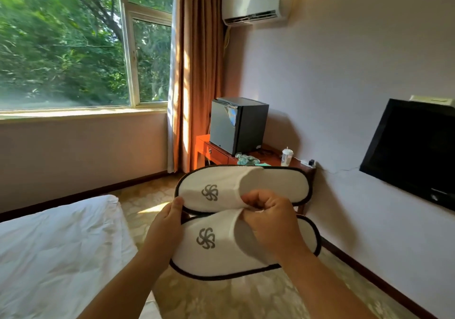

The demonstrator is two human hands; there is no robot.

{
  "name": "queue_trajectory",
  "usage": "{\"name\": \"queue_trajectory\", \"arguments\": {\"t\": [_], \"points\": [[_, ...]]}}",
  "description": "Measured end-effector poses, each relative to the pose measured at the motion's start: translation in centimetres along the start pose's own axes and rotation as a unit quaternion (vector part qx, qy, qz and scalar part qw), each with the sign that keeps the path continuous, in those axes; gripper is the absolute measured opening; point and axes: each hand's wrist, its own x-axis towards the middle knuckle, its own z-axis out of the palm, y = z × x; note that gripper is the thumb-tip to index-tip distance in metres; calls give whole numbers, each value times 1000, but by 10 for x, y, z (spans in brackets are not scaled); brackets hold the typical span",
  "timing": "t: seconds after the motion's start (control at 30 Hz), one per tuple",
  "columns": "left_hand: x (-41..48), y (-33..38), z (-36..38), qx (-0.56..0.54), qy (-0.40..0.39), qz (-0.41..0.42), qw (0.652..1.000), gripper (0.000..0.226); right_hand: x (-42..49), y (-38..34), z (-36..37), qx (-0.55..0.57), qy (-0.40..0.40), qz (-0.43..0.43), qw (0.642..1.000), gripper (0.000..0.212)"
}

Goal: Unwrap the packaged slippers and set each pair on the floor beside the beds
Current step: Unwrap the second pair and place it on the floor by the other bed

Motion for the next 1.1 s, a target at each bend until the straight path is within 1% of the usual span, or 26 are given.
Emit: {"name": "queue_trajectory", "arguments": {"t": [0.13,0.3,0.47,0.6,0.8,1.0,1.1], "points": [[31,2,19,-3,19,-7,1000,44,37,23,-3,7,-33,-3,999,49],[80,-5,45,-1,23,-33,999,45,86,62,4,20,-42,25,999,48],[148,-10,63,3,25,-61,998,49,148,101,24,17,-44,54,997,43],[206,-7,71,11,17,-61,998,52,200,119,41,16,-52,61,997,41],[271,3,61,0,39,-73,997,44,263,138,75,54,-68,81,993,37],[327,3,56,-21,86,-100,991,49,321,159,115,55,-97,36,993,43],[361,1,60,-27,115,-101,988,46,356,180,131,63,-107,14,992,46]]}}
